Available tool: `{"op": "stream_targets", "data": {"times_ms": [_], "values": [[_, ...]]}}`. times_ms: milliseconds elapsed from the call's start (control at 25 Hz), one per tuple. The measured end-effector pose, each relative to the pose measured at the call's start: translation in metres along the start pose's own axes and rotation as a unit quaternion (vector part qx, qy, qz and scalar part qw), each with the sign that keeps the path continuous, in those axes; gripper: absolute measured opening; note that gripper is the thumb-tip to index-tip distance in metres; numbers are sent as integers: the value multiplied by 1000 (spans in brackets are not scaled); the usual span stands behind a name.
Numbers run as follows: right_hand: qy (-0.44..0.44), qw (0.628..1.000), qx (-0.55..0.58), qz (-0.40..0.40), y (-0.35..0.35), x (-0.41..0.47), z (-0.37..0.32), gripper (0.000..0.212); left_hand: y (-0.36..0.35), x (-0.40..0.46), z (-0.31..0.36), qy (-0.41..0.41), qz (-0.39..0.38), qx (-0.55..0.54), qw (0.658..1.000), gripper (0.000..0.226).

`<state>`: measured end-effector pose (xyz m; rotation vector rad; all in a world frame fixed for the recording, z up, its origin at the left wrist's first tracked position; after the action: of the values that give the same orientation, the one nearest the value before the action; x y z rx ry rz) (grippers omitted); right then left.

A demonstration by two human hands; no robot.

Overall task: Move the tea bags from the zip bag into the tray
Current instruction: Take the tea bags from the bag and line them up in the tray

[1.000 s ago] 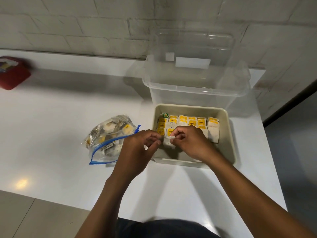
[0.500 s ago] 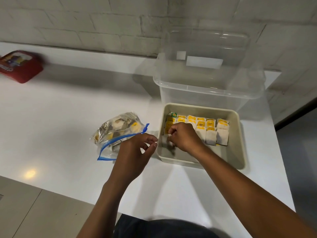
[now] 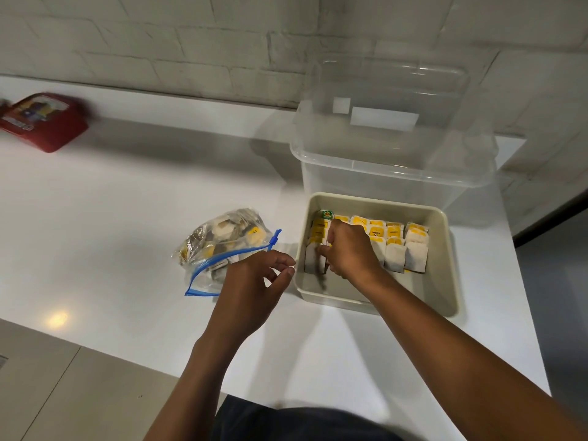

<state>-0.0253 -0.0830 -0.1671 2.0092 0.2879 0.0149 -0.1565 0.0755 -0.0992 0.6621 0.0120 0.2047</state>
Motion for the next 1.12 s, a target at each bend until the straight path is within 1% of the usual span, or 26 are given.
{"op": "stream_targets", "data": {"times_ms": [160, 240, 360, 480, 560, 600, 640, 720, 800, 920, 1000, 1120], "values": [[-18, 999, 2, -44, -6, -2, -2, 15, -1, 0, 5, -2, -3, 2, 1000, 8], [-21, 999, -3, -42, 0, -5, -4, 8, -3, 0, 10, -12, -7, -5, 1000, 9], [-7, 1000, -22, 5, 24, -16, -18, 13, -2, 0, 14, -24, -7, -8, 1000, 10], [7, 996, -42, 74, 57, -38, -44, 18, -2, 1, 15, -35, -4, -6, 999, 10], [38, 994, -11, 104, 69, -54, -66, 18, 2, 0, 14, -34, 12, -7, 999, 9], [61, 992, 22, 104, 69, -61, -78, 17, 6, 0, 12, -32, 21, -1, 999, 8], [85, 990, 55, 97, 66, -68, -91, 16, 10, -1, 9, -28, 29, 8, 999, 9], [133, 984, 95, 72, 53, -79, -114, 12, 19, -4, 1, -13, 41, 23, 999, 17], [172, 978, 108, 37, 34, -87, -131, 10, 32, -11, -11, 13, 60, 32, 998, 23], [212, 972, 102, -10, 2, -90, -149, 16, 48, -17, -31, 55, 88, 69, 992, 23], [219, 971, 92, -23, -12, -87, -160, 21, 56, -17, -43, 73, 79, 96, 989, 26], [226, 970, 56, -72, -37, -81, -178, 33, 61, -12, -55, 69, 34, 90, 993, 42]]}}
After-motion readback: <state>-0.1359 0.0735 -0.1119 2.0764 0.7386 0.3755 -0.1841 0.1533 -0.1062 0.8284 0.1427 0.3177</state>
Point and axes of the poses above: each hand's wrist, its own x-axis towards the middle knuckle, its own y-axis out of the back of the hand, z = x × y, the point moved 8 cm from there along x, towards the middle knuckle, and after that the axes turned 4 degrees about -x, right-handed, at the moved point
